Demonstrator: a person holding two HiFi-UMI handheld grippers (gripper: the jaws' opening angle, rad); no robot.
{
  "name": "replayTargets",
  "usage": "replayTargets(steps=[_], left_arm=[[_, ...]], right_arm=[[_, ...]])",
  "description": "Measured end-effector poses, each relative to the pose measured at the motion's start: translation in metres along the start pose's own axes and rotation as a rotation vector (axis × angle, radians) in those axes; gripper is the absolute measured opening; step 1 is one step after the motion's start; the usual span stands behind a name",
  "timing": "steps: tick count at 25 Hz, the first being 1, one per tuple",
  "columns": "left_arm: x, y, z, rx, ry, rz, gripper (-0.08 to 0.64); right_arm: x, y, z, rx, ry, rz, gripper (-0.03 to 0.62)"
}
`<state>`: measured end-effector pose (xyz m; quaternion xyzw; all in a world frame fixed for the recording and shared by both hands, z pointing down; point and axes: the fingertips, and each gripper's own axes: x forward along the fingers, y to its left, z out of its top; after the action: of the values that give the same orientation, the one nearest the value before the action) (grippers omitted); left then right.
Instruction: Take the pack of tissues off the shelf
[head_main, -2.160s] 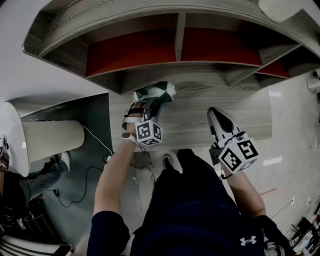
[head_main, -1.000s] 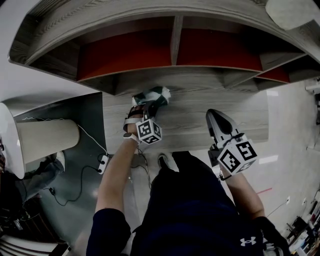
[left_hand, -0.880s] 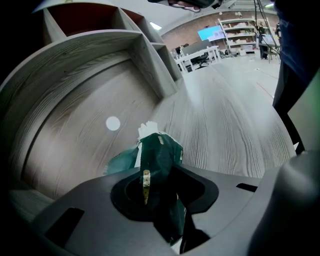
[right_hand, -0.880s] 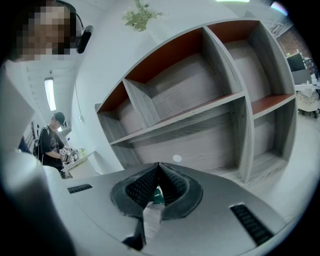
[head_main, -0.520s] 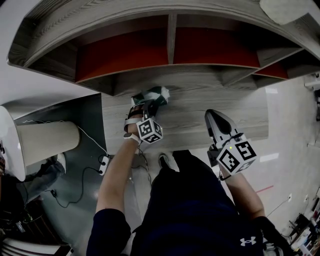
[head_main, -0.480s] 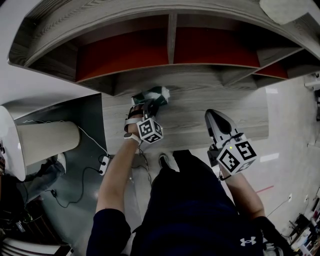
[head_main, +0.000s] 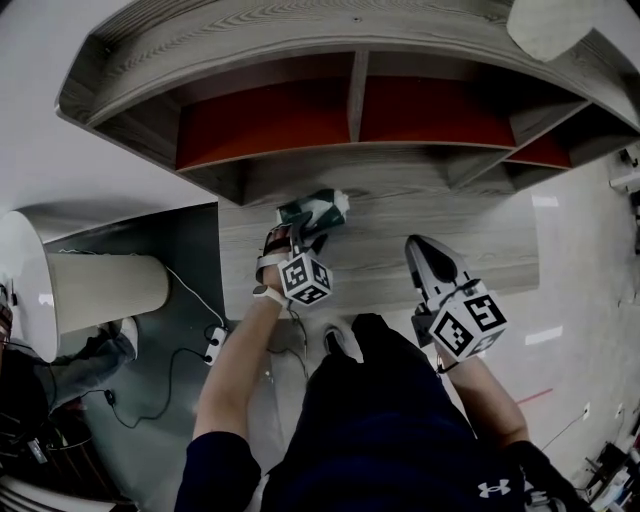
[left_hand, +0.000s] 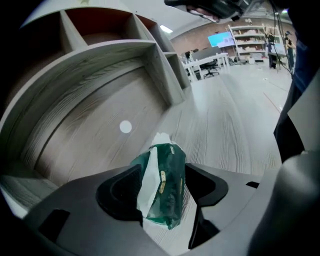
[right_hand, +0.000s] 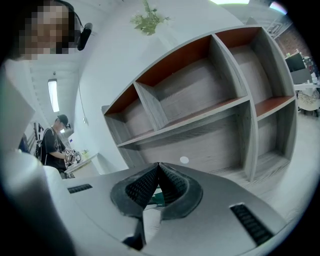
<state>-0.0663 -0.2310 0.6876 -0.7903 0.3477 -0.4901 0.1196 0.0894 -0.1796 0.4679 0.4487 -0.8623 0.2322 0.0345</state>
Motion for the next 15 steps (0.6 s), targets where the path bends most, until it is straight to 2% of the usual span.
replayTargets(steps=[4,9,13,15], left_arm=[[-0.036,0.015,0.012,-0.186,-0.065,0.033,0.281],[-0.086,0.04,0.029,-0.374,-0.132,0.054,0.273],[-0.134,0.054,0.055,-0.477,-0.253,0.068,0.214],[-0.161,0.062,0.069,-0.524,-0.321,0.075,0.161]], right_arm=[[-0.006,0.012,0.004,-0.003,-0.014,0.001,0.012],[-0.011,0.023,0.01,-0.013,-0.043,-0.002,0.012],[-0.015,0.035,0.017,-0.024,-0.068,0.001,0.012],[-0.017,0.043,0.021,-0.03,-0.085,0.004,0.012]])
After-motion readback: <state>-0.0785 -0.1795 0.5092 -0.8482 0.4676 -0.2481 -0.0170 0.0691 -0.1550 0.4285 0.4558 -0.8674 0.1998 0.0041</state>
